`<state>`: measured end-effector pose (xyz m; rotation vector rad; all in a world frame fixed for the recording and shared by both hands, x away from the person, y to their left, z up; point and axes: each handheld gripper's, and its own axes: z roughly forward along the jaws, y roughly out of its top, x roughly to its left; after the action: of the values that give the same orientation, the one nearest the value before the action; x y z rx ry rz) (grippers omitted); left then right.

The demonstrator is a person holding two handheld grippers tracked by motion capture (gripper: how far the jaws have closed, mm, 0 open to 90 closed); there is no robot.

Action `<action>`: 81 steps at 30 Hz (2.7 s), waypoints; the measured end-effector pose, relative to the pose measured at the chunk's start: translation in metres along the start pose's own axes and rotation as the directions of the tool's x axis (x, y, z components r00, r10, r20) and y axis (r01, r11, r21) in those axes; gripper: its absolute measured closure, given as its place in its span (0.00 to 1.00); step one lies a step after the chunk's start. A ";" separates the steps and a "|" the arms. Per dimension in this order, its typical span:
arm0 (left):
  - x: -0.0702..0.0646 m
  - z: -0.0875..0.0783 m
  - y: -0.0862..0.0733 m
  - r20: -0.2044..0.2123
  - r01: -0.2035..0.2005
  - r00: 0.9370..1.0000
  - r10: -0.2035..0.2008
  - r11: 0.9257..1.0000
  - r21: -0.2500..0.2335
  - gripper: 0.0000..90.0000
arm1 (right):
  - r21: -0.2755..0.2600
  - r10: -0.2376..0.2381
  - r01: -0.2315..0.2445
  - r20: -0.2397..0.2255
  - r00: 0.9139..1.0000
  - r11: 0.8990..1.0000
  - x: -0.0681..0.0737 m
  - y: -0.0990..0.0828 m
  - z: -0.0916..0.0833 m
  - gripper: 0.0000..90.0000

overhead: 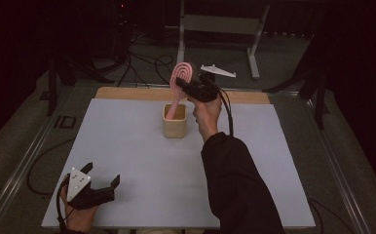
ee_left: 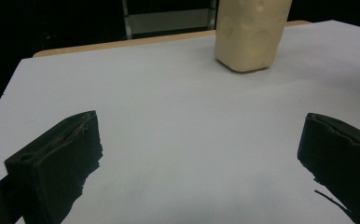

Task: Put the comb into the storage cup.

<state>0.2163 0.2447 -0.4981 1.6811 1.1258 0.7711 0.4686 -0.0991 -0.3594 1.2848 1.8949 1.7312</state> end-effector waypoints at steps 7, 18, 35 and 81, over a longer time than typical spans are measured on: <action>0.000 0.000 0.000 0.000 0.000 1.000 0.000 1.000 -0.001 0.00 | 0.006 0.012 -0.012 0.003 1.000 1.000 -0.001 -0.006 0.003 0.71; 0.000 0.000 0.000 0.001 -0.001 1.000 0.001 1.000 -0.002 0.00 | 0.014 0.021 -0.021 0.004 1.000 1.000 -0.001 -0.011 0.006 0.71; 0.000 0.000 0.000 0.002 -0.001 1.000 0.001 1.000 0.000 0.00 | 0.032 0.028 -0.028 0.009 1.000 0.999 -0.004 -0.022 0.011 0.71; -0.001 0.001 0.000 0.003 -0.007 1.000 0.007 1.000 0.008 0.00 | 0.069 0.038 -0.039 0.008 0.999 0.997 -0.008 -0.044 0.024 0.70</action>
<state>0.2172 0.2435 -0.4989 1.6929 1.1230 0.7689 0.4714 -0.0848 -0.4079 1.3585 1.9543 1.6917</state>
